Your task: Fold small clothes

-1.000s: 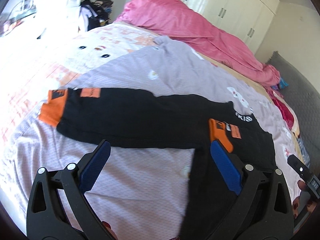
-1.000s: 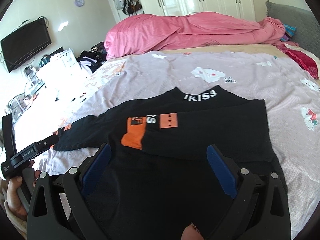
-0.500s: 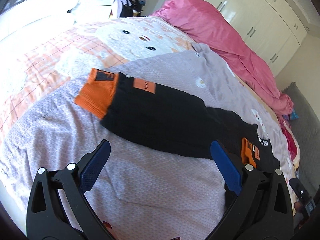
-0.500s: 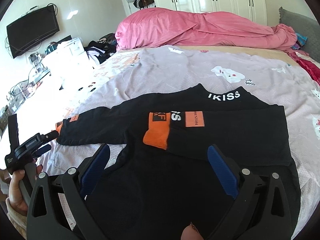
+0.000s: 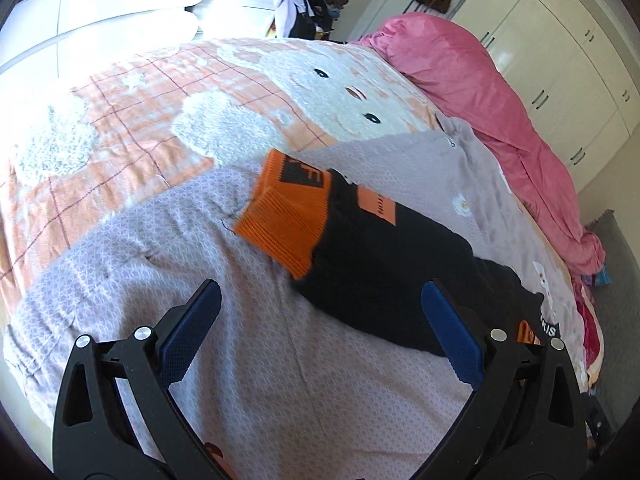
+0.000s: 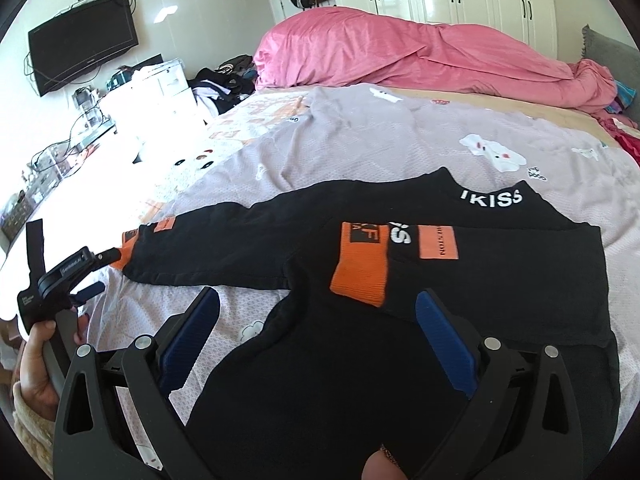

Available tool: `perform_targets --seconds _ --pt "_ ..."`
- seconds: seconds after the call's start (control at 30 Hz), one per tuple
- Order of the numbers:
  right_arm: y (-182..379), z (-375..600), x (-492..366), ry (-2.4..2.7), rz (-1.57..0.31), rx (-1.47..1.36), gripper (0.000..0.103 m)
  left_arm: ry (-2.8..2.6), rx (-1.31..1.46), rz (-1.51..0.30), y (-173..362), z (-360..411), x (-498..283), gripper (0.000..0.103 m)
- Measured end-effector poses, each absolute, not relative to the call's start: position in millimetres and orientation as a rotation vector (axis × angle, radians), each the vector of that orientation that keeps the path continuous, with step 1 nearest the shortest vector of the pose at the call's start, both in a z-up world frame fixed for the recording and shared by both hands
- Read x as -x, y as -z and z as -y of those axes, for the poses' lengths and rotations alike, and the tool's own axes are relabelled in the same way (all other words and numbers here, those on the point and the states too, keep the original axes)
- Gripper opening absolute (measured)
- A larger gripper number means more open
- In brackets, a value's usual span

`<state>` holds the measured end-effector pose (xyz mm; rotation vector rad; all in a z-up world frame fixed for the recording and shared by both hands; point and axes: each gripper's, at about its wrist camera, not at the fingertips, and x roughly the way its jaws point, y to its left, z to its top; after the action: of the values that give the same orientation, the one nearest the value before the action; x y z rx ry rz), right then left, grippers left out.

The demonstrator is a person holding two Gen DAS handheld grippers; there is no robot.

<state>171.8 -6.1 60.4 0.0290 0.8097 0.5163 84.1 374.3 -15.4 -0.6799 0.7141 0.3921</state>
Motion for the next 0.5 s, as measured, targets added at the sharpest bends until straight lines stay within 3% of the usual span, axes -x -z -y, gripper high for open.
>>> perform_targets --seconds 0.17,0.37,0.43,0.5 --pt "-53 3 -173 -0.526 -0.828 -0.038 0.098 -0.423 0.711 -0.711 21 -385 -100 0.091" --pt "-48 10 -174 -0.514 -0.835 -0.051 0.098 -0.497 0.718 -0.698 29 -398 -121 0.046" --pt "-47 14 -174 -0.507 -0.833 -0.051 0.098 -0.507 0.722 -0.684 28 -401 -124 0.02" --pt "-46 17 -175 -0.506 -0.832 -0.054 0.098 -0.497 0.721 -0.668 27 -402 -126 0.009"
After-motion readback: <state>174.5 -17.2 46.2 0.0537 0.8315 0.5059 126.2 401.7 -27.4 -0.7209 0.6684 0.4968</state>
